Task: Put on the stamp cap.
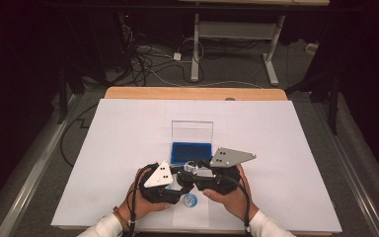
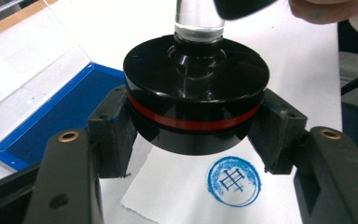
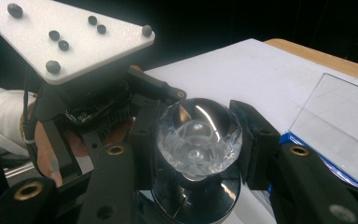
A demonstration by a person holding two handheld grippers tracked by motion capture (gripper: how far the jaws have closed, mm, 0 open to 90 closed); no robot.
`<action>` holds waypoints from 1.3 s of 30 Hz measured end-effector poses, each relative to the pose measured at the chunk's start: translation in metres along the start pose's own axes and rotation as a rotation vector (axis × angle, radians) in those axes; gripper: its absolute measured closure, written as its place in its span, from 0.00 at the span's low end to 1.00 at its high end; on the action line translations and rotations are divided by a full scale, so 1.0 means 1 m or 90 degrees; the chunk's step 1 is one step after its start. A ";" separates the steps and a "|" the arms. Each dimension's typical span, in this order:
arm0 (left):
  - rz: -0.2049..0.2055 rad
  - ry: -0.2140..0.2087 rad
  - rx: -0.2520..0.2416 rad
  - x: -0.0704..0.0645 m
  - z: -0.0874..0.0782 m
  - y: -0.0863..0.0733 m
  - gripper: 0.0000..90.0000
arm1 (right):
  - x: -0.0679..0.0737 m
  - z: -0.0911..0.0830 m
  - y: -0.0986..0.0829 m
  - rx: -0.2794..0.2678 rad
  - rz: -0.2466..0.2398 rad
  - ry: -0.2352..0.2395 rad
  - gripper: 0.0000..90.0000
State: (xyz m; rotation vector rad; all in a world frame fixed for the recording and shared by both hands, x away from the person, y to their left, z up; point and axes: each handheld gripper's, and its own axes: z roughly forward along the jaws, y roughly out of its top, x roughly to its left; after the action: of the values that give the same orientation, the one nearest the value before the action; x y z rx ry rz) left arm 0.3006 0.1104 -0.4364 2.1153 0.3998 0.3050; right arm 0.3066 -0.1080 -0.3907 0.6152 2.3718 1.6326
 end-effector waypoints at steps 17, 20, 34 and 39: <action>-0.008 -0.005 0.019 0.003 -0.001 0.001 0.40 | 0.004 0.001 -0.006 0.013 -0.025 -0.014 0.63; -0.002 -0.001 0.028 0.003 0.000 0.000 0.40 | 0.005 0.002 -0.007 0.022 -0.033 -0.019 0.63; -0.014 -0.016 0.024 0.006 0.005 -0.006 0.39 | 0.001 0.006 -0.009 0.036 -0.001 -0.017 0.63; -0.015 -0.020 0.023 0.006 0.006 -0.008 0.39 | 0.001 0.007 -0.010 0.038 0.003 -0.015 0.63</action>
State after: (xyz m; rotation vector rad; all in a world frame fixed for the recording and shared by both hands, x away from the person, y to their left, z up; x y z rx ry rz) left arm 0.3074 0.1120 -0.4459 2.1463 0.4153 0.2525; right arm 0.3065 -0.1051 -0.4020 0.6488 2.4123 1.5523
